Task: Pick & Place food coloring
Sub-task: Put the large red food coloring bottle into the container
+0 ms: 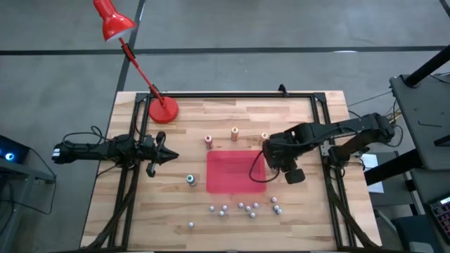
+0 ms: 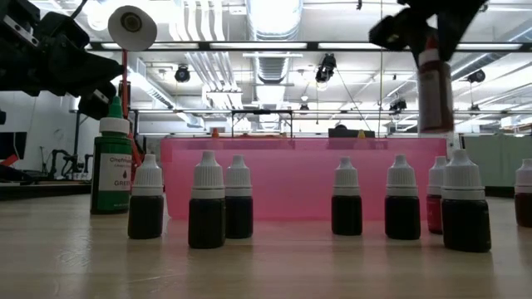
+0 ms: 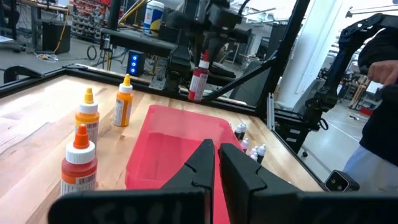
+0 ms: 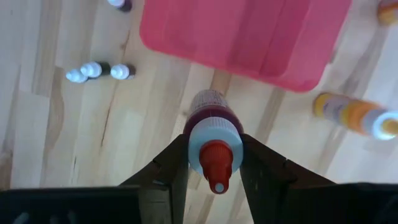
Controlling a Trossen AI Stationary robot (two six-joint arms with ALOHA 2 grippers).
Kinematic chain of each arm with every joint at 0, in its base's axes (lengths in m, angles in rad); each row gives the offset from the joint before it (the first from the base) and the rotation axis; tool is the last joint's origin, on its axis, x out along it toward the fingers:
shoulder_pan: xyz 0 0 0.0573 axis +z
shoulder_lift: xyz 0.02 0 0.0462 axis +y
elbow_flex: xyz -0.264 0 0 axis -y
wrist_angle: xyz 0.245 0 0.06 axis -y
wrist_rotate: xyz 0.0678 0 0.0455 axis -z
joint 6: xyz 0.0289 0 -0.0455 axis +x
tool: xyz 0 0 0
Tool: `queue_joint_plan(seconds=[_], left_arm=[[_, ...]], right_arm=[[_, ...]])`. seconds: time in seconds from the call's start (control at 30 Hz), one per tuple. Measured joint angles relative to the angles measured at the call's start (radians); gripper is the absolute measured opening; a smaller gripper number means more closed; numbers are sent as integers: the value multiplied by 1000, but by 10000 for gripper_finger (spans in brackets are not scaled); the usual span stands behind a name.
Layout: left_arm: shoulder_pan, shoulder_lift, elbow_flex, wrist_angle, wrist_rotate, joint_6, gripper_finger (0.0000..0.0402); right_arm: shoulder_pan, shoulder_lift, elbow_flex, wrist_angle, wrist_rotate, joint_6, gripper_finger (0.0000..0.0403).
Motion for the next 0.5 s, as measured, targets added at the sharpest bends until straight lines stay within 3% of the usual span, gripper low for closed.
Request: queue_joint_plan(seconds=[0.5], left_arm=[[0, 0, 0, 0, 0, 0, 0]], right_arm=[[-46, 167, 183, -9, 0, -101, 111]])
